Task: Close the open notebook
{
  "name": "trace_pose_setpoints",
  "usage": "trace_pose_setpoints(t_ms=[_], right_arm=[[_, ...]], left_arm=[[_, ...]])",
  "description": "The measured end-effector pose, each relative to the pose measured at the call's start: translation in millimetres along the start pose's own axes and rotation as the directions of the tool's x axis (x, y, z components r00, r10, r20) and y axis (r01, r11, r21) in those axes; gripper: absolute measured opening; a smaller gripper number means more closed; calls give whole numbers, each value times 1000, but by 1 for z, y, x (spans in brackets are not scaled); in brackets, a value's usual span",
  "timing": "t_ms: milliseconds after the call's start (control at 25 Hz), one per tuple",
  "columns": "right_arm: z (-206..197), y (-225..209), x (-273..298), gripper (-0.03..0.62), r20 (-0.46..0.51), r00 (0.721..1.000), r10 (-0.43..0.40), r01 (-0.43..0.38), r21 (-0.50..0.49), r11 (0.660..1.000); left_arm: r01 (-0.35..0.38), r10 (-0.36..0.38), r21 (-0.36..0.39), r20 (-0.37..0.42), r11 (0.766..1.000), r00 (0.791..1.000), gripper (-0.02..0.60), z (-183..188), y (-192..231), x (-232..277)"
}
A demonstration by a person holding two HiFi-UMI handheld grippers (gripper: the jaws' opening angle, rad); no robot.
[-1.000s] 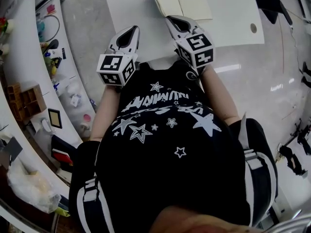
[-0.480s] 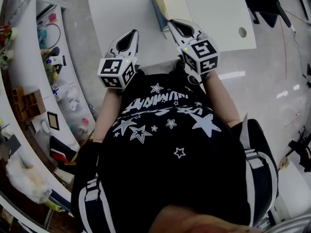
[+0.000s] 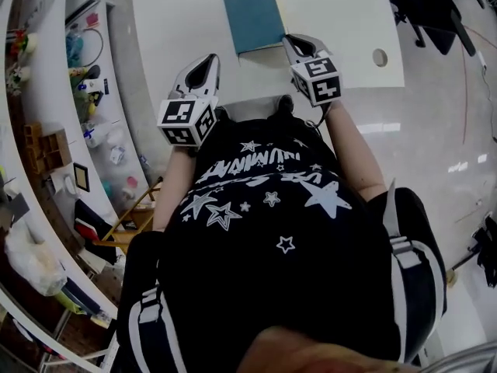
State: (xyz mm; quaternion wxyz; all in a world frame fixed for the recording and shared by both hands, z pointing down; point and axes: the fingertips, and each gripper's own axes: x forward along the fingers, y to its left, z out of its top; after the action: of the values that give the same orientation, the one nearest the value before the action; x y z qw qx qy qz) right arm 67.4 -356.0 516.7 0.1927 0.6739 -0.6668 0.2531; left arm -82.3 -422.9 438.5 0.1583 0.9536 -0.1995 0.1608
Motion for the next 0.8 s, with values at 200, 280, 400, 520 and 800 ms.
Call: trace_pose_setpoints(t_ms=[200,280,400,520,800], right_arm=[[-24,-7,12,9,-60,997,44,-47,-49,998],[-28,-9,16,9,-80,995,64,-69,-60,996],[-32,-9,19,9,-89,992,86,-93,-78,993],[-35,-10,22,9,-85,991,100,-106,-69,992],[-25,-7,5,11,-23,997,78,-78,-10,997]], left_arm=[[-48,48,-7,-9,999,999,11,-9,-23,3],[-66,66,-12,-11,998,998,11,-13,-31,4],[-89,88,-26,-12,996,996,12,-21,-40,4],[-89,89,-41,-10,995,996,11,-25,-46,3],[-37,37,-42,10,998,999,11,-24,-31,-4]])
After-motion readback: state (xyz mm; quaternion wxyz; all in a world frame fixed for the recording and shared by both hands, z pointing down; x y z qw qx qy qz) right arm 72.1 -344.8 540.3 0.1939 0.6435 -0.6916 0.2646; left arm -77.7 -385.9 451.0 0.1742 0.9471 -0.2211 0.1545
